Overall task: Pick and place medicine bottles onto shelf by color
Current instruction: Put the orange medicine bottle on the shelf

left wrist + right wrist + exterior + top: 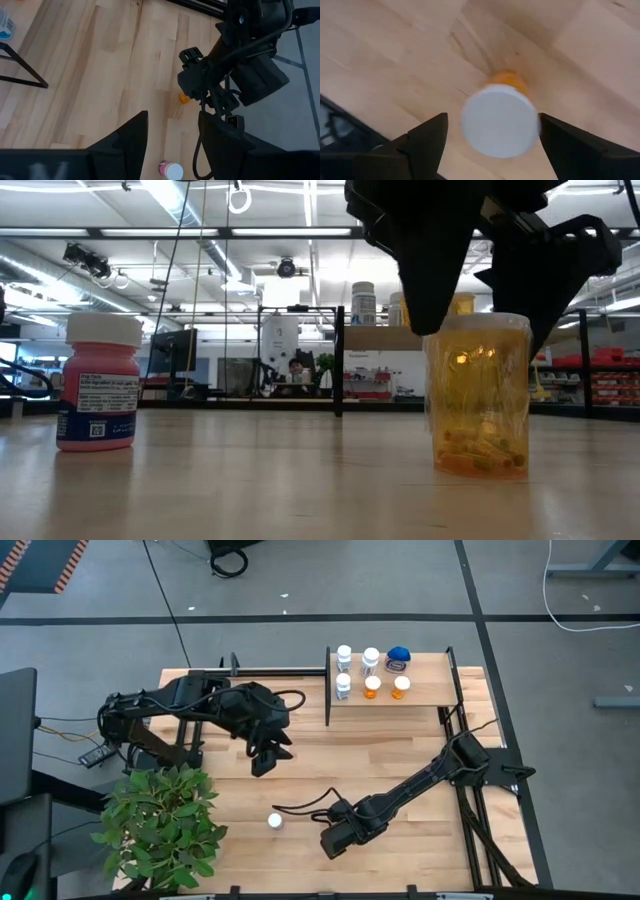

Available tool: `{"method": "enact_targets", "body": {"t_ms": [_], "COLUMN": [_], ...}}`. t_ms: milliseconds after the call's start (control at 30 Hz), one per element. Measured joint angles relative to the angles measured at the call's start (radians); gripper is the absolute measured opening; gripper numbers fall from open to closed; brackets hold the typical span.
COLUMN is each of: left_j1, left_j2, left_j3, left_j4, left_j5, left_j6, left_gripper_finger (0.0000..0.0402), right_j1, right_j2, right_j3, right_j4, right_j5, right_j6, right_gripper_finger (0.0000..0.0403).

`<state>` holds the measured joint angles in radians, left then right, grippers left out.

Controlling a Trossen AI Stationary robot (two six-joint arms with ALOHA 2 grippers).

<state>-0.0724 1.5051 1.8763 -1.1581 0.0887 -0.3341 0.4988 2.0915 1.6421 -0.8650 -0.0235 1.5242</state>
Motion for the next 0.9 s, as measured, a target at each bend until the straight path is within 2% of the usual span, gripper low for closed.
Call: {"method": "enact_targets", "body": {"t_ms": [167,533,733,900], "left_j1": [-0.005,-0.006,-0.006,-0.006], "left_j2": [0.0,0.0,0.0,0.0], "left_j3": [0.0,0.0,0.0,0.0], "left_j4": [0.0,0.0,0.0,0.0], "left_j5": [-0.002,-0.002,-0.002,-0.002], "left_j6": [0.004,0.005,0.014,0.041], "left_gripper_finger": [0.0183,0.0178,0.0176,0.0177], "right_j1": [0.0,0.0,-0.002,-0.015], "right_j2": [0.002,0.002,-0.005,-0.056], "right_j3": [0.0,0.0,0.001,0.003], "right_j4": [0.005,0.001,-0.03,-0.139], "right_j5": [0.0,-0.004,-0.048,-0.063], "right_j6": [0.011,-0.003,-0.026,-0.031], "right_gripper_finger": [0.0297,0.0222,0.0228,0.0231]}}
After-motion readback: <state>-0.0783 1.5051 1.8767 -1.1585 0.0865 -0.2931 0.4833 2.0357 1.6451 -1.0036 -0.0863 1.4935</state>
